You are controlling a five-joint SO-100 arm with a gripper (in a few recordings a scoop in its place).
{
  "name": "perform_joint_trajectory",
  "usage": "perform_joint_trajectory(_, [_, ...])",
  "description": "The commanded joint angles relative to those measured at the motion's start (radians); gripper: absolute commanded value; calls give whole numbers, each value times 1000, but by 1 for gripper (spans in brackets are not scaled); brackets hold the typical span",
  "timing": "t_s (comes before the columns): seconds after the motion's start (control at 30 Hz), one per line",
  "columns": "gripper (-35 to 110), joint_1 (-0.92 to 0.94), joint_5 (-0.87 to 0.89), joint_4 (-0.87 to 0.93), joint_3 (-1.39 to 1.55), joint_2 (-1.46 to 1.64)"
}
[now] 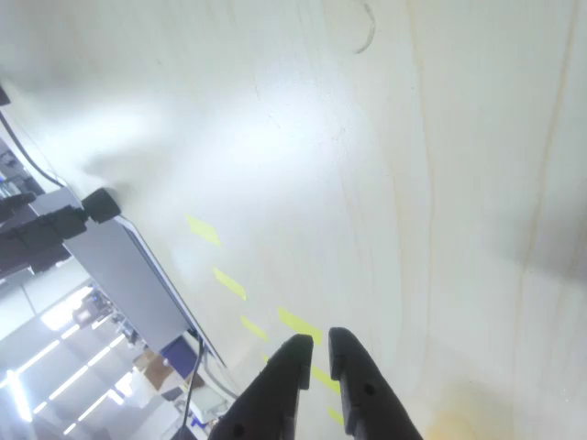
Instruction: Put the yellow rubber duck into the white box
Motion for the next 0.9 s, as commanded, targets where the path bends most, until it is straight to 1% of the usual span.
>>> perform_joint_trajectory(0.0, [0, 3, 8, 11, 9, 49])
perform_joint_trajectory(0.13, [0, -21, 0, -11, 9, 37])
perform_joint_trajectory(0.2, [0, -31, -38, -29, 0, 3])
perform_joint_trajectory(0.33, [0, -23, -86, -71, -98, -109])
perform_joint_trajectory(0.53, [0, -15, -98, -78, -471, -382])
perform_joint_trajectory(0.73, [0, -35, -100, 8, -850, -611])
perform_joint_trajectory(0.83, [0, -75, -120, 78, -960, -690])
perform_joint_trajectory(0.87, [0, -94, -156, 100, -979, -710])
